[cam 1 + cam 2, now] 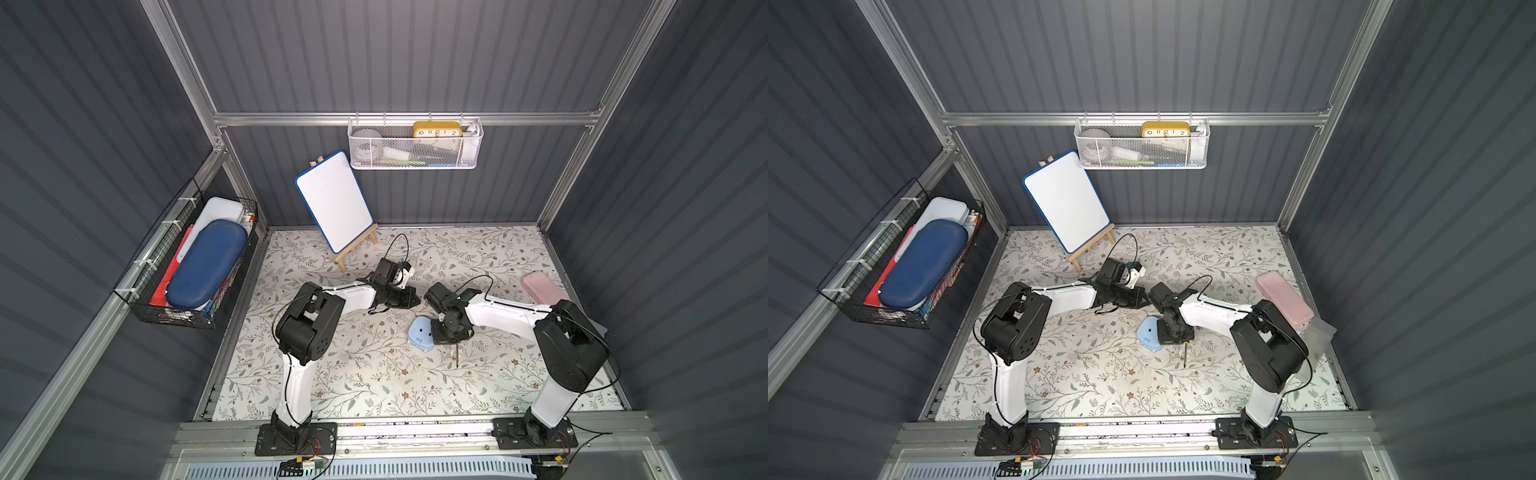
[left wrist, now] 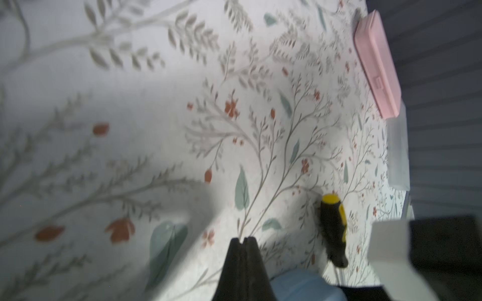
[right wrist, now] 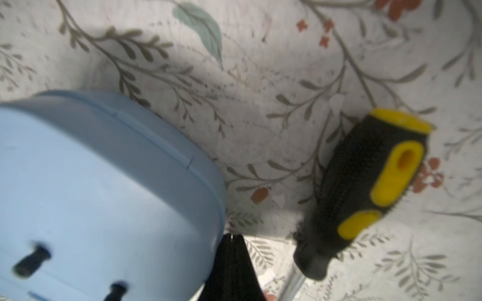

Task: Remove the battery from the alarm
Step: Adjust the alarm at the center of the board.

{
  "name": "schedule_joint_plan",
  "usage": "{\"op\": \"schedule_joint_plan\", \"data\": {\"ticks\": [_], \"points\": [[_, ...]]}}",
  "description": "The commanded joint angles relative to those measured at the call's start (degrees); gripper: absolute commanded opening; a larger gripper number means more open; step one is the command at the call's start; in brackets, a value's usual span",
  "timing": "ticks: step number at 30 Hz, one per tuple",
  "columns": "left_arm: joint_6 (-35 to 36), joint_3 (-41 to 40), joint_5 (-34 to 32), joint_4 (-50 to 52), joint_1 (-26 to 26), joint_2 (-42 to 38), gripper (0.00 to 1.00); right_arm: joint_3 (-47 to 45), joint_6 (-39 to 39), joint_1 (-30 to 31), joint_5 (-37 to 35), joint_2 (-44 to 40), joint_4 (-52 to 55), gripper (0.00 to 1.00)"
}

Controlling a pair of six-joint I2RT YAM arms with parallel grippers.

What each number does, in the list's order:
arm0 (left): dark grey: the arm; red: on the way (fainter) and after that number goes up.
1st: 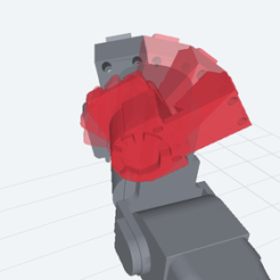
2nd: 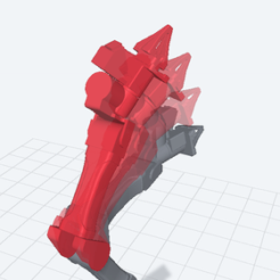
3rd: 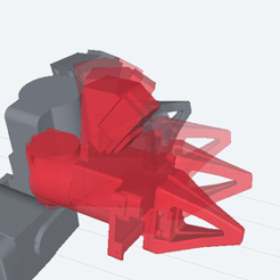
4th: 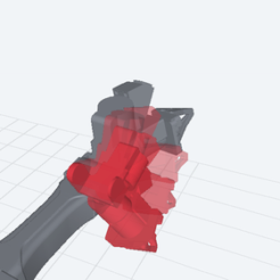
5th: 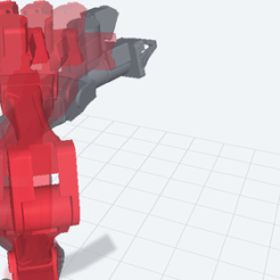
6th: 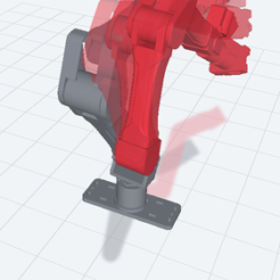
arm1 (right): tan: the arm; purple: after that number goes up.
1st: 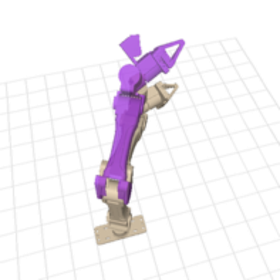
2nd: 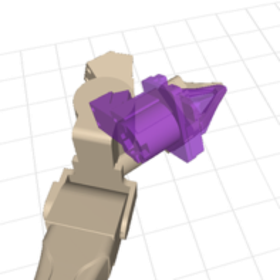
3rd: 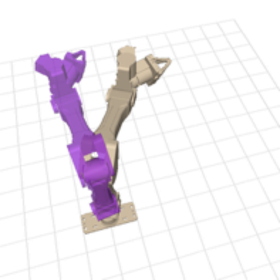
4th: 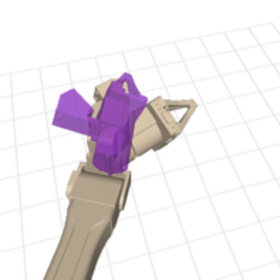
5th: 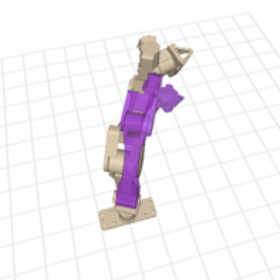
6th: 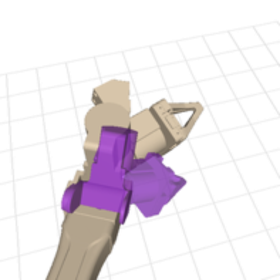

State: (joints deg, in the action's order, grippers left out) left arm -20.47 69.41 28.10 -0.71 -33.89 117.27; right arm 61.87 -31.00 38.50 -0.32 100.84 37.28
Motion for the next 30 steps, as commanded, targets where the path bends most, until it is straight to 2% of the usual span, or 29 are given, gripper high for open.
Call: {"op": "schedule_joint_plan", "data": {"ticks": [1, 6, 13, 17, 21, 24, 27, 30], "points": [[1.13, -5.71, 1.88, -1.43, -0.21, -4.36, 0.00, 3.90, 0.84, -0.36, 0.67, 1.47, -0.54, 0.00], [1.19, -13.50, -0.53, -1.29, -0.21, -10.22, 0.00, 8.27, 2.30, -0.39, 1.26, 4.46, -0.21, 0.00], [-2.57, -22.09, -2.25, -1.33, -0.25, -19.98, 0.00, 12.91, 2.77, -0.05, 6.07, 8.36, -1.95, 0.00], [-5.23, -28.09, 0.00, -2.18, -1.02, -27.28, 0.00, 14.44, 3.20, -0.85, 0.03, 6.54, 0.10, 0.00], [-5.91, -31.63, -0.03, -1.67, -1.52, -31.97, 0.00, 11.65, 3.76, -2.83, -1.24, 0.50, 5.11, 0.00], [-3.64, -30.75, -2.47, 1.45, -1.47, -33.41, 0.00, 3.55, 2.73, -2.00, 2.56, -4.96, 5.17, 0.00], [-4.05, -26.50, -10.60, 5.54, -1.12, -33.28, 0.00, -3.85, -0.56, 1.65, 4.26, -8.77, 4.48, 0.00], [-1.93, -20.29, -11.59, 6.31, 0.92, -28.90, 0.00, -7.94, -4.42, 5.32, 7.14, -10.10, 2.20, 0.00]]}}
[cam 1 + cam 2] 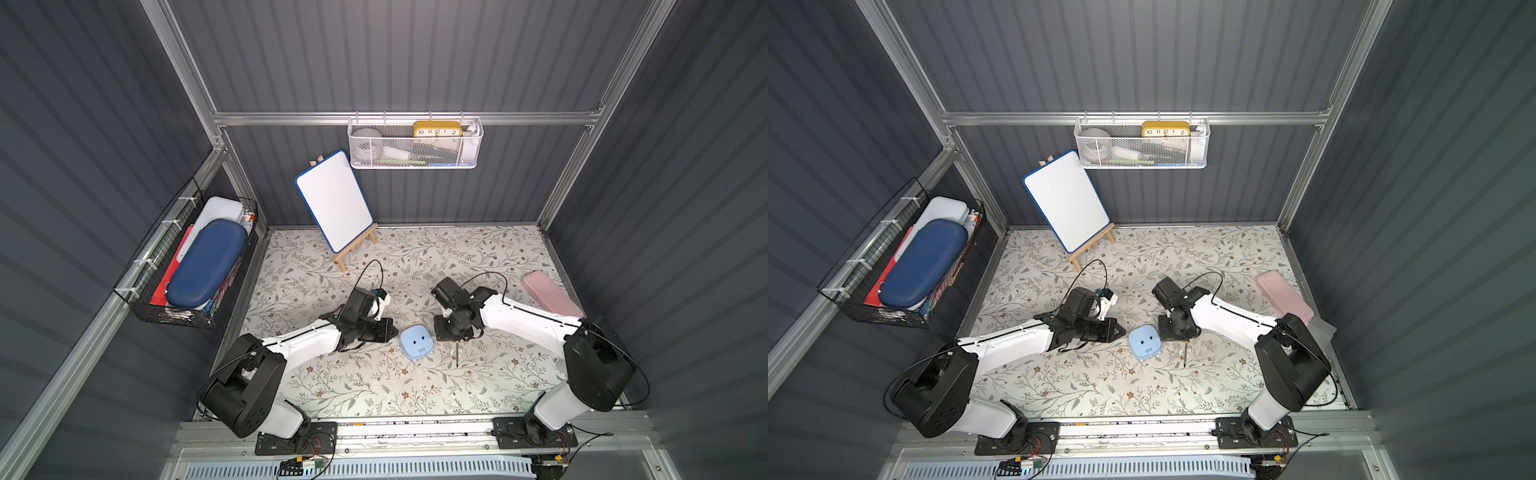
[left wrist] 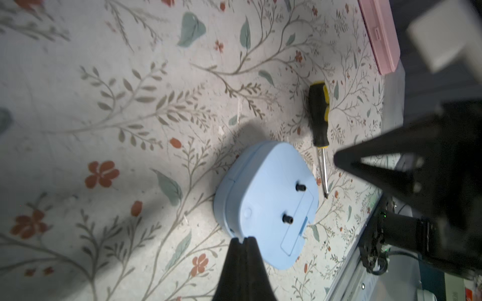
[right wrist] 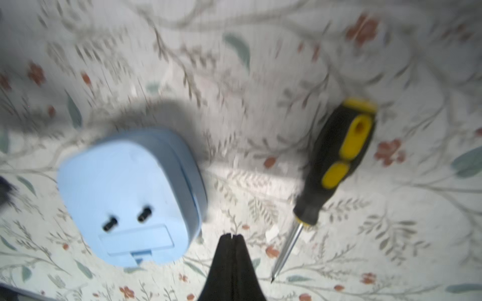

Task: Remove the battery from the alarm
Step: Adjust the alarm at the center of the board.

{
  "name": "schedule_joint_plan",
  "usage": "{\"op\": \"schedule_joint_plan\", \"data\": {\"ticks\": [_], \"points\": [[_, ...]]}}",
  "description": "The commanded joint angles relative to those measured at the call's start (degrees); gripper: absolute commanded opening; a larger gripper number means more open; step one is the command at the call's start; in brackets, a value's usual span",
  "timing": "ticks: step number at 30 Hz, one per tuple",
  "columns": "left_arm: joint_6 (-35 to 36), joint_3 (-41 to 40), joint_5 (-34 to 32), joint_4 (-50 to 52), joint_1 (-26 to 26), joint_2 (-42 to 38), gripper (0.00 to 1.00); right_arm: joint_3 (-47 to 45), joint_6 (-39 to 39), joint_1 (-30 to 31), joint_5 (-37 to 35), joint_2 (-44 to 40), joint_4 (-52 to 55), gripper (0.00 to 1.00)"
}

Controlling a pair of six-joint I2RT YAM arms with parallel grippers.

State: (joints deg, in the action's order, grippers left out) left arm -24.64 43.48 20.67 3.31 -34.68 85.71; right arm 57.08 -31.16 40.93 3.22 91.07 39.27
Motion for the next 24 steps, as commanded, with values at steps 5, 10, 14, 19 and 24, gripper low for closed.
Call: {"op": "schedule_joint_plan", "data": {"ticks": [5, 10, 14, 19, 24], "points": [[5.76, 15.01, -1.52, 1.48, 2.16, 14.39, 0.00, -5.53, -8.21, 4.78, 5.39, -0.28, -4.16, 0.00], [4.46, 14.86, 0.61, -0.69, 1.69, 18.72, 0.00, -6.45, -11.05, 4.58, 7.88, 0.12, -8.40, 0.00], [3.27, 10.89, 0.09, -1.14, 0.75, 17.38, 0.00, -5.55, -12.25, 3.98, 10.38, 1.30, -10.17, 0.00], [1.26, 5.93, 2.66, -5.25, -0.13, 15.00, 0.00, -5.76, -12.92, 3.81, 10.40, 3.32, -11.80, 0.00], [0.13, 3.55, 2.95, -6.83, -2.12, 12.98, 0.00, -4.39, -11.21, 2.16, 7.94, 5.62, -10.68, 0.00]]}}
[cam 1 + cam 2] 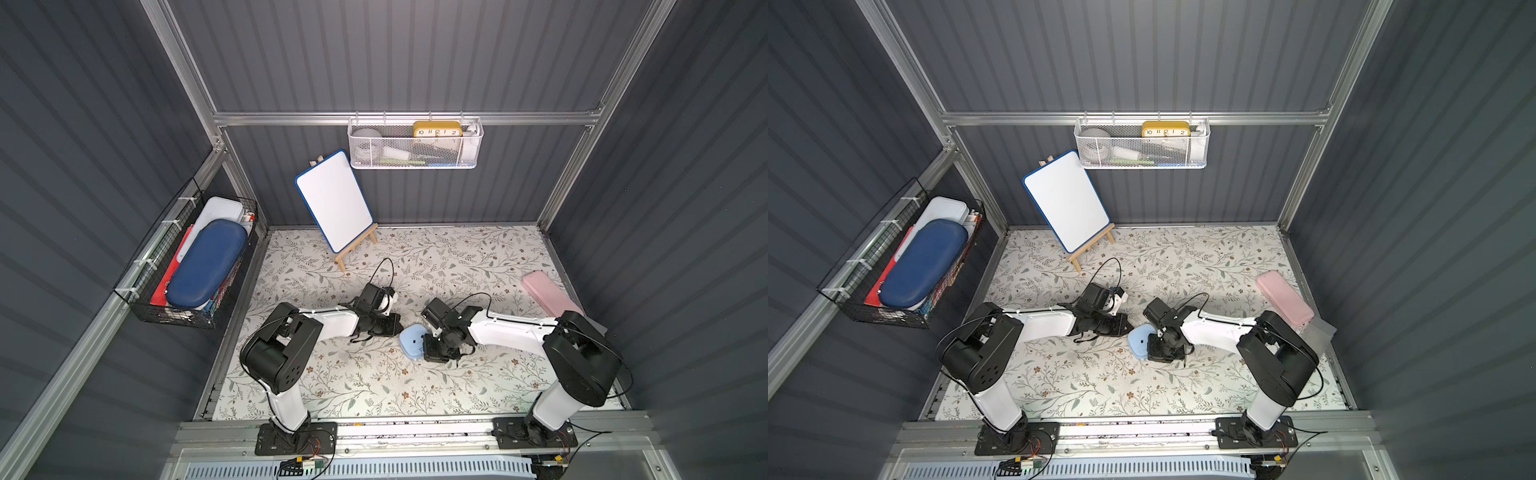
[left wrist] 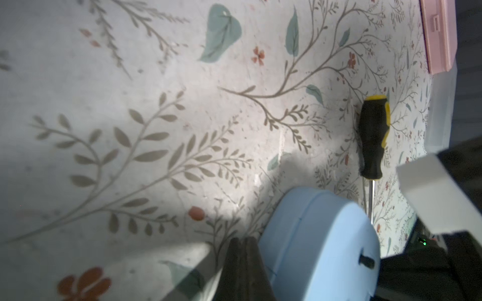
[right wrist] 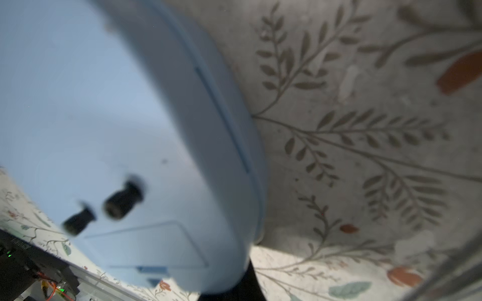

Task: Remove the battery from the alarm
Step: Adjust the alarm at the center of the board.

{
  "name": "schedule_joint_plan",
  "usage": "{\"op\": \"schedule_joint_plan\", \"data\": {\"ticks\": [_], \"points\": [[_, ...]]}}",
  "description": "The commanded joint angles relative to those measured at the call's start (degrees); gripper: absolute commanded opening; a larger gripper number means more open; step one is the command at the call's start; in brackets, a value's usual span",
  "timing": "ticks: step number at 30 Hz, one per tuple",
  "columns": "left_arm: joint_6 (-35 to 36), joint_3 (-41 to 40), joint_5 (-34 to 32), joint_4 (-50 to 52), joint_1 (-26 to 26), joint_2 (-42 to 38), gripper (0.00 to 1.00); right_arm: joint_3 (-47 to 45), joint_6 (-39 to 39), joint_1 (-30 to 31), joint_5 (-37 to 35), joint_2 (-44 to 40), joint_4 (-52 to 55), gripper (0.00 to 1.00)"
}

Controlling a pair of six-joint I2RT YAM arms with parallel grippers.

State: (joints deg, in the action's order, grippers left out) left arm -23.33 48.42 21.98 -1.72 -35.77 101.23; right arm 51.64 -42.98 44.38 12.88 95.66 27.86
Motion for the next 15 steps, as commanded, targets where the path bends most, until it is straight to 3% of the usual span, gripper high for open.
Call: {"op": "schedule_joint_plan", "data": {"ticks": [1, 15], "points": [[-1.07, -1.90, 1.72, -1.88, -1.18, -2.97, 0.00, 1.05, 0.94, -1.81, -1.72, 1.34, 0.79, 0.00], [-5.47, -10.00, 2.35, -2.00, -4.26, -10.35, 0.00, 8.27, 7.59, -4.70, -2.43, 8.39, 2.19, 0.00]]}}
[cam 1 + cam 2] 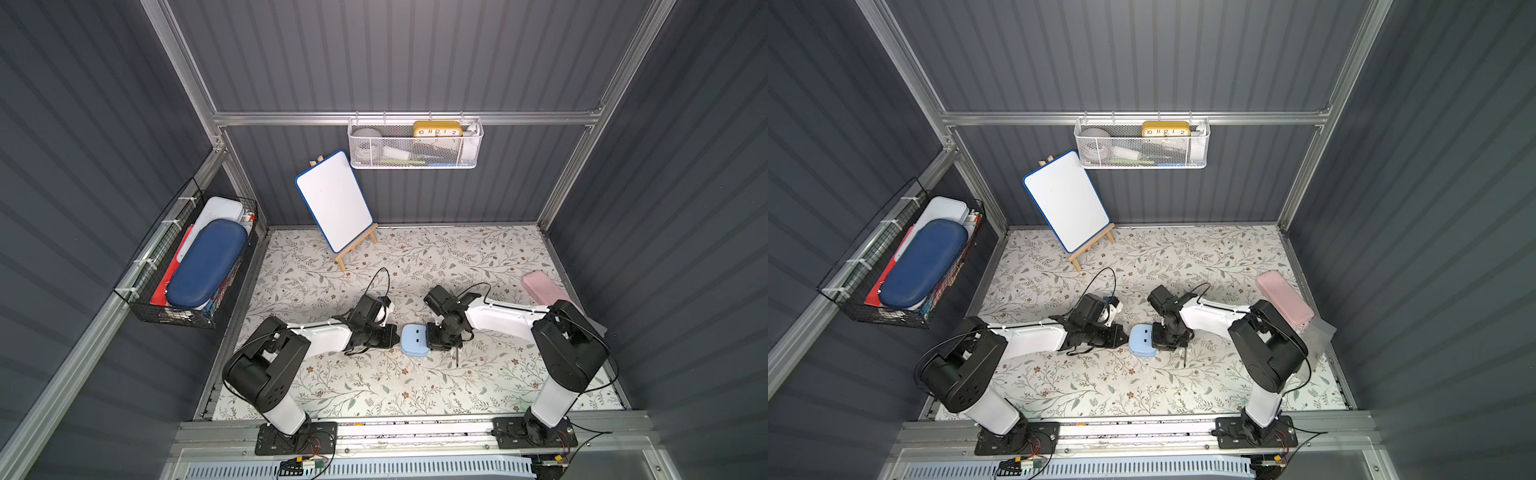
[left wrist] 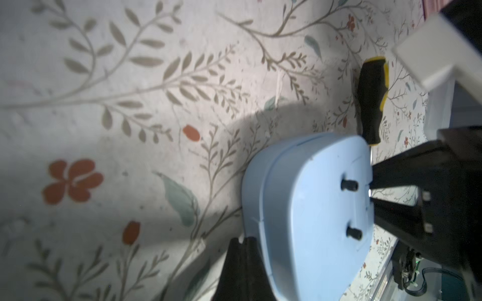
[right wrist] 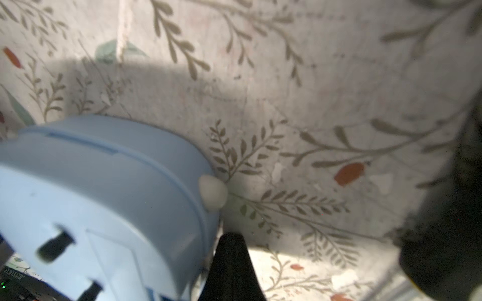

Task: Remove the battery from the alarm
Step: Adjust the alarm at the center of the board, then remove the cover from the alarm.

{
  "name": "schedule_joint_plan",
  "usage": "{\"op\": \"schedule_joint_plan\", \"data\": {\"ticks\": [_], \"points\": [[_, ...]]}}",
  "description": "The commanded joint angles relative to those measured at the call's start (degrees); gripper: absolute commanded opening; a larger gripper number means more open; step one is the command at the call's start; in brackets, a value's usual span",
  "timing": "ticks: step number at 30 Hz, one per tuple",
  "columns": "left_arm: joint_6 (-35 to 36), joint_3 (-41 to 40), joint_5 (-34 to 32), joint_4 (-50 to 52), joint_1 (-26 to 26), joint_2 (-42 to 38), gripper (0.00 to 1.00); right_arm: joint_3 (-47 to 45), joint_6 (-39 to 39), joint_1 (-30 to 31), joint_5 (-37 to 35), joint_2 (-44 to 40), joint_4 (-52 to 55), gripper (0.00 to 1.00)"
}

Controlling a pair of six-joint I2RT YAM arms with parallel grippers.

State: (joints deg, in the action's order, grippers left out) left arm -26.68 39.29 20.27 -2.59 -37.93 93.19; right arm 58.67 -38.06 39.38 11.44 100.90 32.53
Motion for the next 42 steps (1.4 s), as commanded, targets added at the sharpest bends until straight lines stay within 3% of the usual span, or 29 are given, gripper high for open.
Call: {"op": "schedule_joint_plan", "data": {"ticks": [1, 7, 13, 18, 20, 23, 27, 33, 42], "points": [[-2.47, -1.09, 4.16, -1.10, -2.40, -2.77, 0.00, 1.59, 3.07, 0.18, -1.11, 3.52, -2.37, 0.00], [-1.85, -0.22, -0.64, 4.12, -3.11, -4.43, 0.00, 2.33, 3.70, -0.09, -1.68, 3.25, 0.05, 0.00], [-3.22, 4.22, -8.23, 11.67, -3.00, -5.74, 0.00, -1.02, 4.97, -0.79, -6.50, -3.53, 5.31, 0.00], [-5.00, 8.41, -14.19, 18.69, -2.94, -6.22, 0.02, 0.11, 8.06, -1.28, -7.71, -8.30, 9.47, 0.12], [-5.38, 8.91, -14.01, 18.91, -2.94, -7.13, 0.05, 0.42, 9.34, -2.43, -6.38, -9.45, 8.70, 0.14], [-5.40, 10.85, -12.78, 19.49, -2.94, -7.21, 0.10, 1.74, 12.52, -3.88, 0.18, -9.61, 6.79, 0.27], [-3.28, 12.06, -10.39, 20.27, -3.02, -8.33, 0.25, 4.90, 15.81, -4.35, 7.37, -8.12, 6.62, 0.40], [-2.88, 10.66, -5.41, 21.41, -3.11, -9.62, 0.35, 6.29, 17.76, -4.39, 9.96, -6.22, 5.69, 0.47], [-3.07, 8.34, -1.46, 17.12, -3.46, -5.17, 0.30, 4.55, 16.20, -4.99, 14.53, -6.20, 2.40, 0.44]]}}
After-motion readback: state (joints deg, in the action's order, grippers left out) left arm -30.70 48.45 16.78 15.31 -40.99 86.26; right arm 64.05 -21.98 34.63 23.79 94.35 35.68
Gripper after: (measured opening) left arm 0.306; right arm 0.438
